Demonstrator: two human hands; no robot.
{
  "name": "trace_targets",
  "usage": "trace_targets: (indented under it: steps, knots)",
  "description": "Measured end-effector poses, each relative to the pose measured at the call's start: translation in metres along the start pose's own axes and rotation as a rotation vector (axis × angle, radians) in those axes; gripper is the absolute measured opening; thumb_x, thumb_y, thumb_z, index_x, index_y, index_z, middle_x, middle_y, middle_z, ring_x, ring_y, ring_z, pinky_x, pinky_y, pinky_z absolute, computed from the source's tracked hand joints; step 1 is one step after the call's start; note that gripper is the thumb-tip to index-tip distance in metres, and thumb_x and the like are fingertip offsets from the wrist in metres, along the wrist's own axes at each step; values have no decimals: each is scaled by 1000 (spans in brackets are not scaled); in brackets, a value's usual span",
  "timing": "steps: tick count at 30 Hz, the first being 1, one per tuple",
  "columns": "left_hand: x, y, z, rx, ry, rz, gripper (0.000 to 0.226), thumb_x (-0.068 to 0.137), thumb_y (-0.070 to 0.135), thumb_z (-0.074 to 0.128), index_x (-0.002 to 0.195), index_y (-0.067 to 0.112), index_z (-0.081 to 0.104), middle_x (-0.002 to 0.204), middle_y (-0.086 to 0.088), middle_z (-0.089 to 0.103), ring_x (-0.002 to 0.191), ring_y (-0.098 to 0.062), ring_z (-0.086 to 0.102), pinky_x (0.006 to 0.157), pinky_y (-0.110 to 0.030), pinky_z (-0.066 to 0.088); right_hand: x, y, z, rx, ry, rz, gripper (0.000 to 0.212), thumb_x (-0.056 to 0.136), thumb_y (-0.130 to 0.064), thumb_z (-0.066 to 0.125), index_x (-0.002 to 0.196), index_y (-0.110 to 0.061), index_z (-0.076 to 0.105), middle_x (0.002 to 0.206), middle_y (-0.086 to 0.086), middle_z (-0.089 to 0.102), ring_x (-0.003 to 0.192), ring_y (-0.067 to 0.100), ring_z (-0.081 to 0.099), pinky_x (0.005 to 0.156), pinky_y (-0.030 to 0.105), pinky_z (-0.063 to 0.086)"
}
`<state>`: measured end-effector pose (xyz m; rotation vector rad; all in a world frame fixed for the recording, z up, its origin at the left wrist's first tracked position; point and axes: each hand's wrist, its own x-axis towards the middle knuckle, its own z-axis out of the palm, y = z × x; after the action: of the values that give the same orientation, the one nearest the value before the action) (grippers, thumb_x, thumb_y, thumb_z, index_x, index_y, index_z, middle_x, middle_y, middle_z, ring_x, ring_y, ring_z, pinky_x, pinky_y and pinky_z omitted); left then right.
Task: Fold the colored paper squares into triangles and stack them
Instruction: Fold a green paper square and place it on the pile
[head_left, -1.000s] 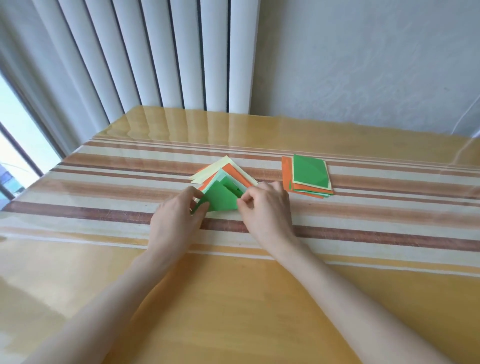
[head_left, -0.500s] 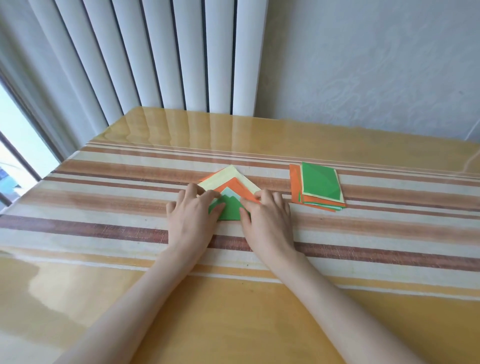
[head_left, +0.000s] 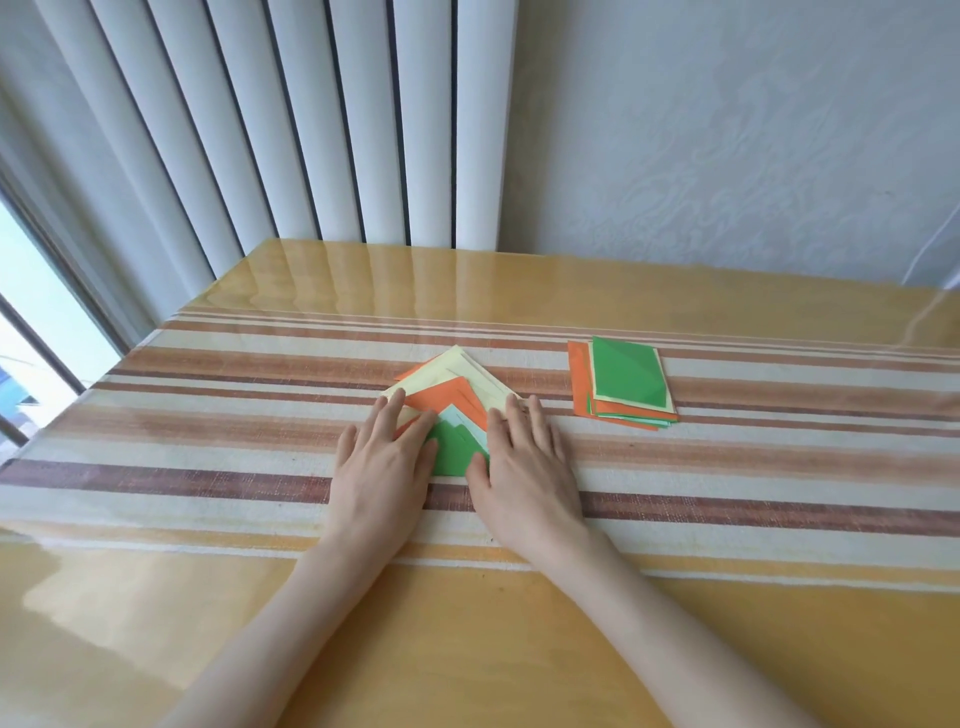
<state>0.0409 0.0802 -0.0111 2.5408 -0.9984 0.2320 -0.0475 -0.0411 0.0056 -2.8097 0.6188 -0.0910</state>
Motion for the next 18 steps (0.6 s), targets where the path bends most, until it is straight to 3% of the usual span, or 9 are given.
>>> trace_targets:
  steps: [3,5,7,9,11,15,18]
  knots:
    - [7,-4,1,-43,-132,-9,50,102,42,21,149,29,33,160,4,18,148,-20,12,112,-42,18,10,2,-3,-6,-4,-54,55,100,-32,26,153,-24,12,161,8,-8,145,26,-18,116,43,-12]
    - [7,-6,3,-8,-142,19,65,94,50,9,145,25,40,155,5,32,144,-22,25,107,-41,26,15,3,-3,-12,-19,-77,55,101,-32,26,153,-27,11,161,8,-7,146,24,-17,116,43,-12]
    - [7,-6,4,54,-109,71,60,94,43,21,129,16,60,136,-3,57,125,-30,54,93,-43,45,16,5,-1,-23,-20,-71,55,103,-33,22,154,-22,5,161,8,-7,147,21,-13,117,39,-10]
    - [7,-5,3,102,-79,81,48,93,35,33,116,13,69,119,-6,68,107,-31,66,79,-43,53,12,6,0,-27,-12,-62,55,104,-34,18,154,-18,2,161,7,-7,147,17,-11,117,36,-9]
    - [10,-4,1,115,-86,102,45,93,35,36,113,15,71,116,-5,69,103,-31,67,76,-43,54,9,7,2,-41,1,-89,54,104,-35,16,154,-18,2,161,3,-7,147,15,-11,117,35,-10]
    - [11,0,-5,-75,-163,3,52,92,43,29,131,24,59,139,3,54,133,-24,45,102,-40,35,14,2,-1,-23,17,-170,50,105,-33,19,153,-25,11,161,-7,-2,148,13,-6,117,34,-9]
    - [11,-2,-1,-56,-71,3,46,92,40,35,124,25,65,133,4,59,127,-23,51,96,-42,38,21,0,1,22,55,-153,48,105,-33,26,152,-26,22,160,-7,11,148,16,4,118,36,-4]
